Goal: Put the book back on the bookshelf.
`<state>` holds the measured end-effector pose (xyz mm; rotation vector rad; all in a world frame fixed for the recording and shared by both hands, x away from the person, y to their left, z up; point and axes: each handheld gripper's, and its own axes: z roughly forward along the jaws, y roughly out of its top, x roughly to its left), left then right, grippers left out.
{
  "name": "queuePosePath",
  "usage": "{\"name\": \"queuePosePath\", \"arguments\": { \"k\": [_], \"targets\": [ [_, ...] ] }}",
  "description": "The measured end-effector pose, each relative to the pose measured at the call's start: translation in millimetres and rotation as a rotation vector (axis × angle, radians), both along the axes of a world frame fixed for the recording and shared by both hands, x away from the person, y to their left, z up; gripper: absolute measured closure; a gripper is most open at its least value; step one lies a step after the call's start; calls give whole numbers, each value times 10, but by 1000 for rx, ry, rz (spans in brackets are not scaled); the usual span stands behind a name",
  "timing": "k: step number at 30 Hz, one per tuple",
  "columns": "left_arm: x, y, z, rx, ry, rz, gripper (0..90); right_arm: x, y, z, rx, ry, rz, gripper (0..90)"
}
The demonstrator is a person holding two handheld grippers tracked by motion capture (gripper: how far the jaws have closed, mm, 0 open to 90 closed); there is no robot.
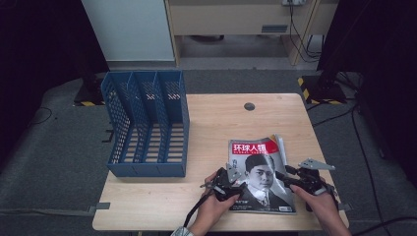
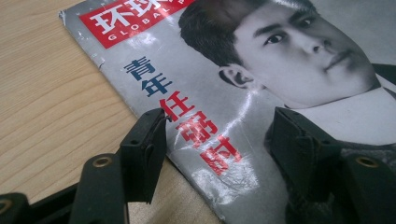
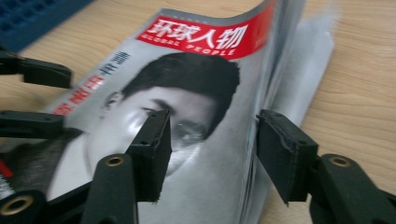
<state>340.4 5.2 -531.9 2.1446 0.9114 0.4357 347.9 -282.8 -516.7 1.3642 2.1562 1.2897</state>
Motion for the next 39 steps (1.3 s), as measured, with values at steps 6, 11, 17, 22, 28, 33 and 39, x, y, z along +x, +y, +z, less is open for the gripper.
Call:
{"name": "queuePosePath", "arguments": {
  "k": [6,11,17,22,28,33,39],
  "targets": [
    [6,10,-7,-6,-3,-9,356,7,28,-49,-27,16,6,447],
    [15,11,-11,-7,-7,-16,355,85,42,-85,-49,21,14,471],
    [17,14,-21,1,-16,30,276,31,41,-31,-51,-1,15,516],
    [92,75,-33,-38,56,57,195,16,52,-55,-72,22,24,496],
    [94,46,-30,-42,50,9,252,30,58,-85,-75,37,25,452],
    [94,51,-30,-42,50,4,252,-10,69,1,-34,-12,36,491],
    [96,54,-28,-39,50,-4,253,33,90,-40,-39,9,44,367]
  ]
}}
